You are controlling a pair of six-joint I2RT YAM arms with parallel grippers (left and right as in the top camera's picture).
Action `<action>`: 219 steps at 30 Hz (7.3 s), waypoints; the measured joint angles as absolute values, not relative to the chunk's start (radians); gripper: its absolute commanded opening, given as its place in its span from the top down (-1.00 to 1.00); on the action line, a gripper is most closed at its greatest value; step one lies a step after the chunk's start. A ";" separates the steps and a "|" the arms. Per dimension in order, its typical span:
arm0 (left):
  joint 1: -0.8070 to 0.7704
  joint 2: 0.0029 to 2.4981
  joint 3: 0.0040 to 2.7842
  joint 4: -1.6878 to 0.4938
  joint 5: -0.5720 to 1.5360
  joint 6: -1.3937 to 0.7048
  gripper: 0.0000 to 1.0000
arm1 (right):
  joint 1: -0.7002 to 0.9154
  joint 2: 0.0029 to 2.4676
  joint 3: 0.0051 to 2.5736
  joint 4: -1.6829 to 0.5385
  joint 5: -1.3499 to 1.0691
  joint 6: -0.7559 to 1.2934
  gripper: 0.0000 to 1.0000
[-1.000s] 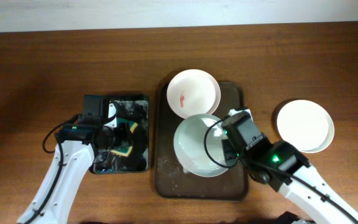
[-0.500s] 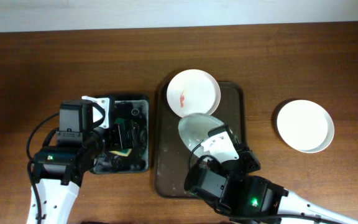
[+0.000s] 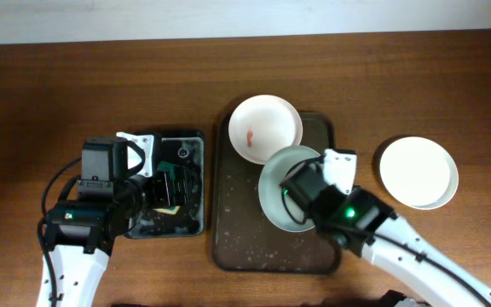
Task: Clean dirty plates on tray and stack at the side
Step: 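Scrub the light blue plate again with the sponge, then put the sponge back in the black tray with left gripper, then lift the light blue plate off the brown tray with right gripper, then place the light blue plate onto the white plate at the right, then grasp the remaining white plate with right gripper and drag it to center, then pick up the sponge from the black tray with left gripper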
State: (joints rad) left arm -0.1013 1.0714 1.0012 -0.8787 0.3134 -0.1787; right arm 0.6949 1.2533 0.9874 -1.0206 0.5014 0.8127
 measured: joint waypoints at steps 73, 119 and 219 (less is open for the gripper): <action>-0.329 1.502 1.209 -1.039 -0.204 -0.543 1.00 | 0.459 1.684 0.942 -0.635 -0.100 0.371 0.63; -0.275 0.907 1.011 -0.895 -0.019 -0.396 -1.00 | 1.048 1.108 0.947 -0.932 1.103 0.363 0.92; -0.274 0.909 1.014 -0.918 -0.013 -0.396 -0.99 | 0.434 1.177 0.831 -0.892 0.018 0.374 -0.31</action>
